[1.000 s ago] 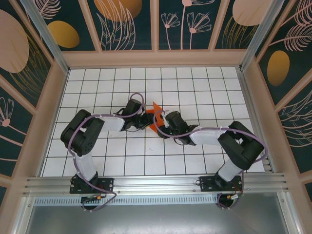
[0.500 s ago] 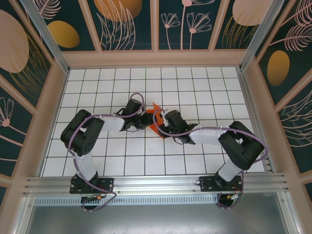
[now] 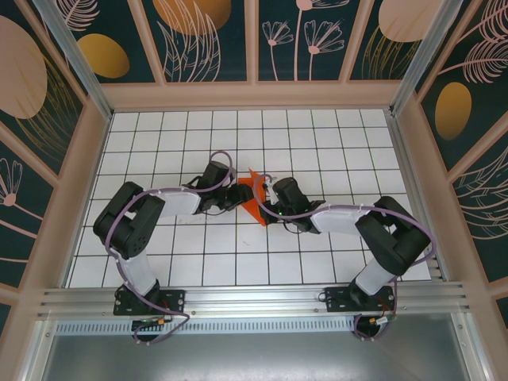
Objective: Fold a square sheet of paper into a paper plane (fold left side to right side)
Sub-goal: Fourth fold the wing at the center of the table.
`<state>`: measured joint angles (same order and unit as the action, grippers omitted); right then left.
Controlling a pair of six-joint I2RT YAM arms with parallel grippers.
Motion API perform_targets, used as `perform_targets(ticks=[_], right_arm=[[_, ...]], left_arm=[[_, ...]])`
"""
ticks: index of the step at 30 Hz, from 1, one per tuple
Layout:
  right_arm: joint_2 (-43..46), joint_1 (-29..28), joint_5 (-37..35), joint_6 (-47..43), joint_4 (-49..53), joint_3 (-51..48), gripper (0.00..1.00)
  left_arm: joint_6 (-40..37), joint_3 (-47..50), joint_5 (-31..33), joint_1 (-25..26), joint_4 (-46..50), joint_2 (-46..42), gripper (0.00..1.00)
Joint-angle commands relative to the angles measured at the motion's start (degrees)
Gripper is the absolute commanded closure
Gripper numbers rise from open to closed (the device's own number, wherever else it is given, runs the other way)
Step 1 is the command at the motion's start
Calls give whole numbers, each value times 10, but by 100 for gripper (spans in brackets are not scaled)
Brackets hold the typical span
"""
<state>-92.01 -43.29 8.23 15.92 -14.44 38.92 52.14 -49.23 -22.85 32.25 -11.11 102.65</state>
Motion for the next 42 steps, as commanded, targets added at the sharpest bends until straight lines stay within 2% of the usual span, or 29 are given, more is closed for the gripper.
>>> perform_targets(ticks=[1,10,23,32,42], right_arm=[[-9,10,42,18,-34,-15,90],[-26,21,70,26,-46,-17,90],[-36,39,100,38,-59,-25,90],[-45,47,115,40,-60,-22,90],[-56,64,157,48,-63,-18,84]], left_arm=[[-16,8,12,-2,19,-29,50],[-20,-4,-1,-2,19,-38,49],[-16,-49,-38,0,1,33,47],[-26,-61,-27,4,23,65,48],[-33,-70,-1,6,47,94,49]])
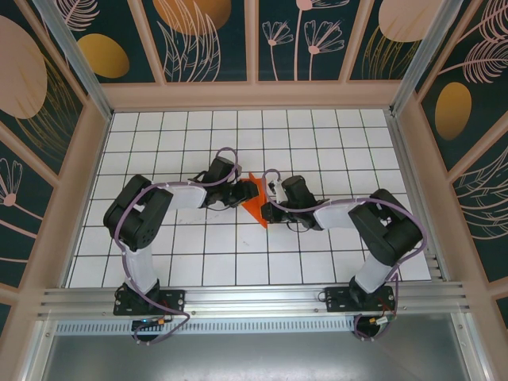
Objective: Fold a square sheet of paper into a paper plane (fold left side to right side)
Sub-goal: Fourth fold the wing at the center of the table.
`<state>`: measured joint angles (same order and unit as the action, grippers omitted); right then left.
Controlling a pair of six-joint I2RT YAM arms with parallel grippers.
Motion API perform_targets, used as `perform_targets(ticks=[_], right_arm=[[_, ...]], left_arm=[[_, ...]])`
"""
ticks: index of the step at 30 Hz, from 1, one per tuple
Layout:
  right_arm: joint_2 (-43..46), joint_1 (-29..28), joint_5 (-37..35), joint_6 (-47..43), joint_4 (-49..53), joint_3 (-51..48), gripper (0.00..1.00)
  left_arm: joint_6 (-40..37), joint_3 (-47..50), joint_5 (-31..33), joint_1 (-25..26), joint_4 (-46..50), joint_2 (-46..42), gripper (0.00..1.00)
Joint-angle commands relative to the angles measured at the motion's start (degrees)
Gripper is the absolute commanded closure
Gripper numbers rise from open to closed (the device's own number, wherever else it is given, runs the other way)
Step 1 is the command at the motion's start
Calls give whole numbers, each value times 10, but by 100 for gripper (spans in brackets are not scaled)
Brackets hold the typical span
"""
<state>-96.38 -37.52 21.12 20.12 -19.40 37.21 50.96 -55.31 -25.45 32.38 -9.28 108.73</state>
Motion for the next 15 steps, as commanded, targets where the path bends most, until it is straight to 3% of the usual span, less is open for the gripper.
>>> perform_targets(ticks=[1,9,15], right_arm=[[-13,7,32,6,-13,0,83],[6,16,49,11,-15,-2,75],[43,42,80,14,-7,-3,61]], left_arm=[[-21,-17,28,4,32,33,49],[-31,-22,52,5,59,44,49],[-34,-20,60,5,65,44,50]])
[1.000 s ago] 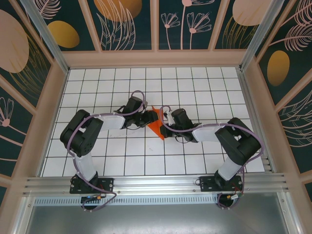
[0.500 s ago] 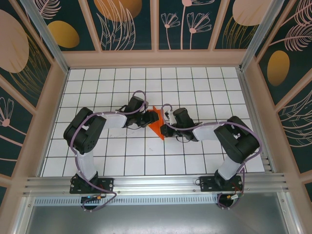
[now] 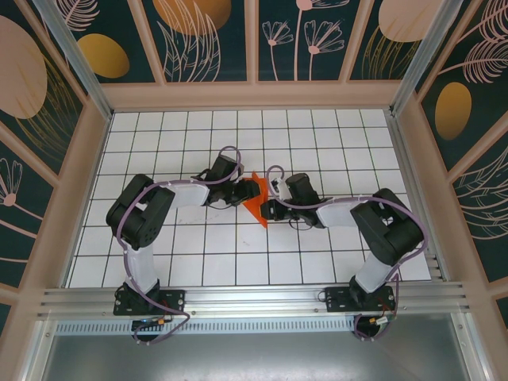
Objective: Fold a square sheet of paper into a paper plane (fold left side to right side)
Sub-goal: Fourth fold the wing at the center of the table.
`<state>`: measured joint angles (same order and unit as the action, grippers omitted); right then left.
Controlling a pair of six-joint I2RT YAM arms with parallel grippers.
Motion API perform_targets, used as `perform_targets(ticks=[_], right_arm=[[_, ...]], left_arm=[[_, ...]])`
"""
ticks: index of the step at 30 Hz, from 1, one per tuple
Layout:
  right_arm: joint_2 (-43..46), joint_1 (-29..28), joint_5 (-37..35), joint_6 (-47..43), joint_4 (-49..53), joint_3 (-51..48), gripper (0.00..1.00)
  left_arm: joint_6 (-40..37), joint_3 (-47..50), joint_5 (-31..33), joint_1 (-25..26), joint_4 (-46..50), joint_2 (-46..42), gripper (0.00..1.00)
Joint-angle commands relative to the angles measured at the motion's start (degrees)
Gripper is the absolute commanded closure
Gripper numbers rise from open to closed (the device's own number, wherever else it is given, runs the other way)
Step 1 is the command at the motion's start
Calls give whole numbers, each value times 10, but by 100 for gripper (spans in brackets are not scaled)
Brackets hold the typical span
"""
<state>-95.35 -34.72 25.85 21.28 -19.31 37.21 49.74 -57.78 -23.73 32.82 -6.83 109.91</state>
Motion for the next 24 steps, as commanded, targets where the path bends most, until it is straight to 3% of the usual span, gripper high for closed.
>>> perform_targets(ticks=[1,7,16,24], right_arm=[[38,24,48,8,-13,-3,58],[23,75,107,54,-32,20,54],[-37,82,132,73,-53,66,58],[-70,82,138,84,-64,78,73]], left_arm=[[-21,6,43,0,40,32,50],[-21,7,46,1,40,28,50],[-21,8,47,1,38,27,50],[-21,11,46,1,38,24,50]])
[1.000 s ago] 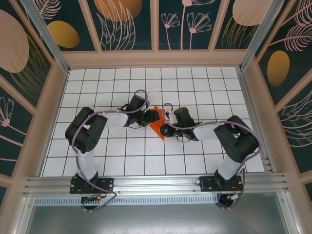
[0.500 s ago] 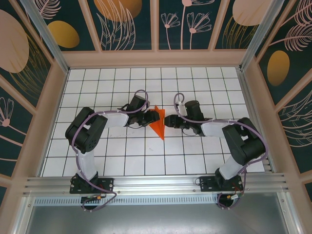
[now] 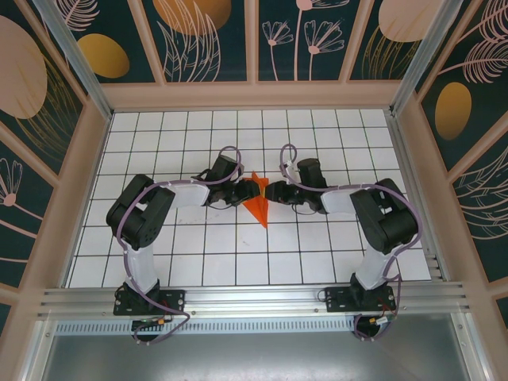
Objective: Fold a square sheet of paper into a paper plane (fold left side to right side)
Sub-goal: Fourth fold the wing at the center of the table.
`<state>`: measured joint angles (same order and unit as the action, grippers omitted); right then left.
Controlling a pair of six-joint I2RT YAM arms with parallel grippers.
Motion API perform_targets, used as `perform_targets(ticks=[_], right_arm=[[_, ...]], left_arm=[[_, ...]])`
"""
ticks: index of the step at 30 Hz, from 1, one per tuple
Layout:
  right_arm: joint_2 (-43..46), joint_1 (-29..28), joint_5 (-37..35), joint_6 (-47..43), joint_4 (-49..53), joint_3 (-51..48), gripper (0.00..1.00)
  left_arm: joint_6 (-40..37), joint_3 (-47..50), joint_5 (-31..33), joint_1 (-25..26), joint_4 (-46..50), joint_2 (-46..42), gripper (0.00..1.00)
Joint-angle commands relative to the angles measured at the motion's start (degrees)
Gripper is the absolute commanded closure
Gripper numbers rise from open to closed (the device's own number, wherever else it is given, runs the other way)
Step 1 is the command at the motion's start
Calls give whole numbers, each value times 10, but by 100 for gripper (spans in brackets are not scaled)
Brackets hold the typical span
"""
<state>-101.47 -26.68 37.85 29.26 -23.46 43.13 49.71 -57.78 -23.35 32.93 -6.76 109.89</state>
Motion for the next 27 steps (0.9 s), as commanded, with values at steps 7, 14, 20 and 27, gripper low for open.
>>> perform_targets(ticks=[7,14,20,27], right_arm=[[-27,1,3,-7,0,28,90],[-43,1,-13,-15,19,32,90],[-47,-1,-20,-15,23,26,90],[-60,-1,-30,-22,41,40,90]], left_arm=[[-21,13,42,0,37,21,50],[-20,16,42,0,35,18,50],[-21,17,42,0,34,18,50],[-20,17,42,0,34,17,50]])
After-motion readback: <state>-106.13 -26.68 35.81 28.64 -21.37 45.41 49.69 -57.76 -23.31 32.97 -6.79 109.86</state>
